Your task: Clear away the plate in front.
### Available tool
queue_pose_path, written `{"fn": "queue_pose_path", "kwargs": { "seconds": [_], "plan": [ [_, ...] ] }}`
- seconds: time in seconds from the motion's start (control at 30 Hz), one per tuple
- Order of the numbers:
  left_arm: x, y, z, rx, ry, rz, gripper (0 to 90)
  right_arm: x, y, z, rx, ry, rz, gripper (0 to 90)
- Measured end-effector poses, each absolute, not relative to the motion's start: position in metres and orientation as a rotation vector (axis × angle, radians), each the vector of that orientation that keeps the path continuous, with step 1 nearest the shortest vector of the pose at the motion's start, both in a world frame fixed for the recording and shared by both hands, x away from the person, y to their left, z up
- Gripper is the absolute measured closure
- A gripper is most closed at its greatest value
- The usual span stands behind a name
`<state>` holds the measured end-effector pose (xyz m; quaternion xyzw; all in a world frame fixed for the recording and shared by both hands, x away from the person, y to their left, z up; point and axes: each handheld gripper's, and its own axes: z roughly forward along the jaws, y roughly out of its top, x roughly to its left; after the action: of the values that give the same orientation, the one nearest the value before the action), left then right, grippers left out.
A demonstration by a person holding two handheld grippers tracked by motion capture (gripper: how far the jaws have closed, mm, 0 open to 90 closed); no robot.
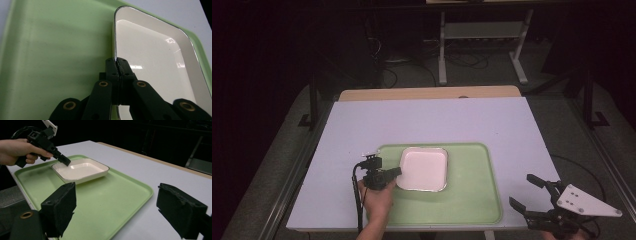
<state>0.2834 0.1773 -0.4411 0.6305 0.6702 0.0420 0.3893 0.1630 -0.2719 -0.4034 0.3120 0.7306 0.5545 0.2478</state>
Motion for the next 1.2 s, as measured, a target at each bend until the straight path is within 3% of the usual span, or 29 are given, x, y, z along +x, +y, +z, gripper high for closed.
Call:
{"fn": "queue_pose_path", "kwargs": {
  "seconds": [0.3, 1.2],
  "plan": [
    [0.27, 0.163, -0.448, 1.644, 1.718, 0.173, 88.4, 0.162, -0.27, -0.402, 0.844, 1.994, 1.517, 15.2],
    [0.247, 0.152, -0.451, 1.604, 1.735, 0.168, 86.5, 0.169, -0.266, -0.404, 0.824, 2.013, 1.522, 15.5]
  ]
}}
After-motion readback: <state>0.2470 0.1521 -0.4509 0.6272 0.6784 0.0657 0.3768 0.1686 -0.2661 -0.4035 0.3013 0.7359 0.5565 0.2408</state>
